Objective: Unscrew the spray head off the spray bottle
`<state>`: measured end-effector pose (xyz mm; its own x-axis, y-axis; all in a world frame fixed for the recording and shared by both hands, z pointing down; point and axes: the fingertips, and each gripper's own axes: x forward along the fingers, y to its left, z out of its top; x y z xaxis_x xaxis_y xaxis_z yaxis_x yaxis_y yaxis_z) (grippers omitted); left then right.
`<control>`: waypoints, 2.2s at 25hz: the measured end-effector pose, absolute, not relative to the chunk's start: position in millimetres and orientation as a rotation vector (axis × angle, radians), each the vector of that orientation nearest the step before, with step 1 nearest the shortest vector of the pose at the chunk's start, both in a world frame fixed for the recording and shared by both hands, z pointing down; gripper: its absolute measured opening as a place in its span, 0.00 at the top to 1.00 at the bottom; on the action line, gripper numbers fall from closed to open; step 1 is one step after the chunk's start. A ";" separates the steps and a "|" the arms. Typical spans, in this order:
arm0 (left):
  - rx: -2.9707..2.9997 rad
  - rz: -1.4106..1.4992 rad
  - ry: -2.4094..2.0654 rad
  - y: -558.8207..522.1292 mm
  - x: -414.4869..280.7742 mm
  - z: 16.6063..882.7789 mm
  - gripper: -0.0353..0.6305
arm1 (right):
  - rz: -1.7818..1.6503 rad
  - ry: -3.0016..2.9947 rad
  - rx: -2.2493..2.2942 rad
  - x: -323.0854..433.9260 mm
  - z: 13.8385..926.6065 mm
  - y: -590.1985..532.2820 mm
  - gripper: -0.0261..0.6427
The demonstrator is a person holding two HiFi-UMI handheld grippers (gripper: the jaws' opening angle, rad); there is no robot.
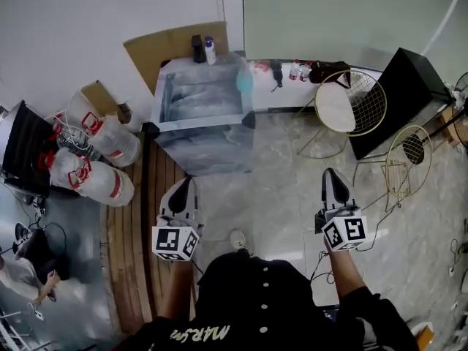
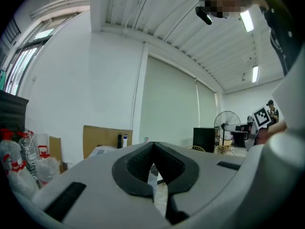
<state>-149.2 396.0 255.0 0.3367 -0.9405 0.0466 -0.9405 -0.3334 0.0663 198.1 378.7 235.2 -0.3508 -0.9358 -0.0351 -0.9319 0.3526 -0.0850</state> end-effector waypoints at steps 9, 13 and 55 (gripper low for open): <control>2.531 0.001 -1.724 315.0 -186.1 256.4 0.91 | -0.068 2.499 -1.807 170.9 239.3 305.8 0.94; 2.530 0.029 -1.687 289.7 -190.3 265.8 0.91 | -0.078 2.491 -1.849 172.0 242.9 288.6 0.94; 2.608 0.303 -1.546 -39.7 -125.8 312.5 0.91 | -0.129 2.834 -1.526 150.7 280.2 -80.2 0.94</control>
<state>-125.8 -39.7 312.5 0.4667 -0.8572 0.2177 -0.8760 -0.4819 -0.0197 150.7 -80.2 280.2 -0.5489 -0.8289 0.1077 -0.8353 0.5488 -0.0329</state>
